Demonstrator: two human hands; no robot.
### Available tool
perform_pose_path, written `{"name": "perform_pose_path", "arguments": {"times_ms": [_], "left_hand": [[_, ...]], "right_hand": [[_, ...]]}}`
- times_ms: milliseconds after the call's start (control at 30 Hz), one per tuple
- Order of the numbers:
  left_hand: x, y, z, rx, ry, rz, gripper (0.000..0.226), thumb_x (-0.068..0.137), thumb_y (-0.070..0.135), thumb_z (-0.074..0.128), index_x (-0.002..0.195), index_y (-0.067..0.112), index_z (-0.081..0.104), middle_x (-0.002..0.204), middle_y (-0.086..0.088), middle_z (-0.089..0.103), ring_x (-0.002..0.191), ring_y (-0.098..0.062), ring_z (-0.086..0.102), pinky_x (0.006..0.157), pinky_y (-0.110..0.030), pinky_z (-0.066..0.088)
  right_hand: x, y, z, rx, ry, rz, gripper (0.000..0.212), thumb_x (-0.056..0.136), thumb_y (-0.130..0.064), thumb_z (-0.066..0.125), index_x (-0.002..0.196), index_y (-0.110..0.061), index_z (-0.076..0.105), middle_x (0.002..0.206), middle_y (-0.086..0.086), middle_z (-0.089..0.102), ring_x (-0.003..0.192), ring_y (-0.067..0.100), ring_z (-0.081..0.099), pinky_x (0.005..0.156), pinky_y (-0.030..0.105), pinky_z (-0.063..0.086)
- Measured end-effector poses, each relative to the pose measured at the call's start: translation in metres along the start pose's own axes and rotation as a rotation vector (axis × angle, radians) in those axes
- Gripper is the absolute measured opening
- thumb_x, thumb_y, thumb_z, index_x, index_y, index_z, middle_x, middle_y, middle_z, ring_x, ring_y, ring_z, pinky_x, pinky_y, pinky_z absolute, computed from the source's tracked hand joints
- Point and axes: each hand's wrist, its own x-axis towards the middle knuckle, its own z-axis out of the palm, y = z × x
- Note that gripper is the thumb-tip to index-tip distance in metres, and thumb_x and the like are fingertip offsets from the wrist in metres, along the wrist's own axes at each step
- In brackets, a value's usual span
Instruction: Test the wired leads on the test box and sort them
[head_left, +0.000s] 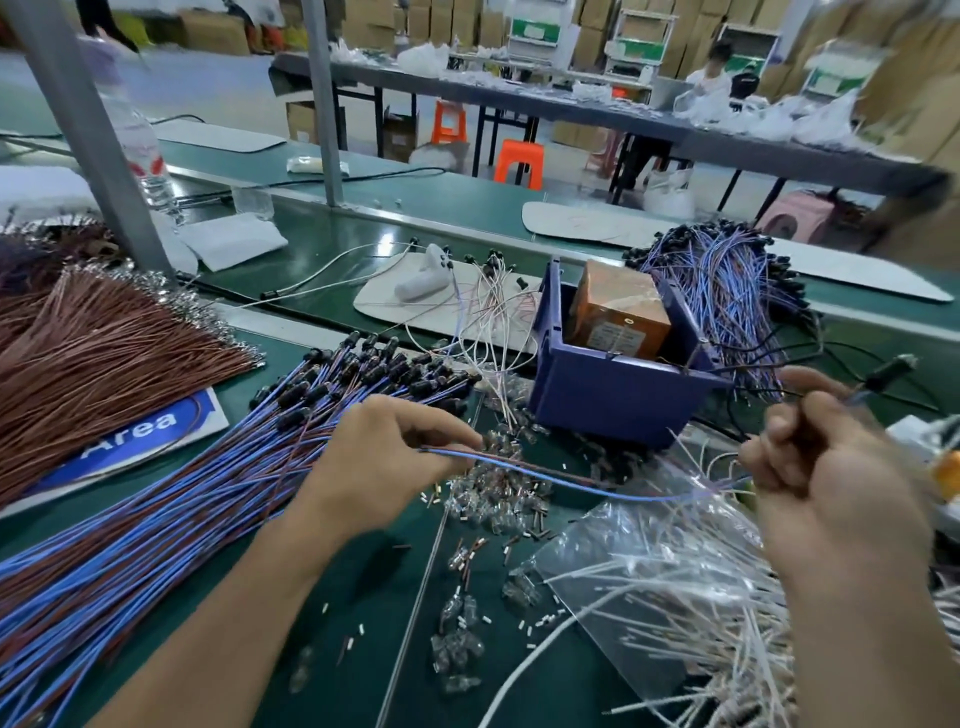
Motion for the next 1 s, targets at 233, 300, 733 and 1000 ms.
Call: {"name": "perform_pose_path", "arguments": {"times_ms": [233,300,733,1000], "left_hand": [[-0.002,0.000,0.000,-0.503,-0.299,-0.279,0.023,0.090,0.007,0.074,0.108,0.020,0.082,0.087,-0.010,0.078,0.062,-0.013,0.066,0.060,-0.018,0.053],[-0.002,-0.001,-0.001,-0.580,-0.360,-0.395,0.026,0.089,0.013,0.076,0.114,0.020,0.079,0.093,-0.014,0.078,0.056,-0.014,0.065,0.054,-0.021,0.053],[0.005,-0.005,-0.004,-1.007,-0.177,-0.385,0.039,0.080,-0.012,0.057,0.107,0.004,0.080,0.110,-0.018,0.077,0.088,-0.019,0.078,0.071,-0.026,0.062],[-0.002,0.010,0.021,-0.719,-0.217,-0.366,0.011,0.078,0.024,0.076,0.080,0.016,0.083,0.073,-0.008,0.074,0.051,-0.008,0.064,0.048,-0.020,0.052]], "right_hand": [[-0.004,0.035,0.009,0.131,-0.018,0.087,0.029,0.104,-0.009,0.046,0.088,-0.011,0.071,0.063,0.003,0.058,0.054,0.012,0.048,0.060,0.028,0.035],[-0.005,0.043,0.010,0.185,-0.007,0.101,0.028,0.104,-0.007,0.045,0.088,-0.009,0.069,0.063,0.005,0.058,0.052,0.014,0.045,0.061,0.030,0.034],[-0.011,0.059,0.010,-0.095,-0.116,0.038,0.035,0.104,-0.005,0.046,0.082,-0.010,0.073,0.059,0.006,0.057,0.052,0.014,0.045,0.046,0.022,0.033],[-0.041,0.068,0.029,-0.475,-0.619,0.103,0.029,0.101,-0.009,0.054,0.095,-0.021,0.080,0.071,0.003,0.074,0.040,0.004,0.033,0.041,0.015,0.029]]}}
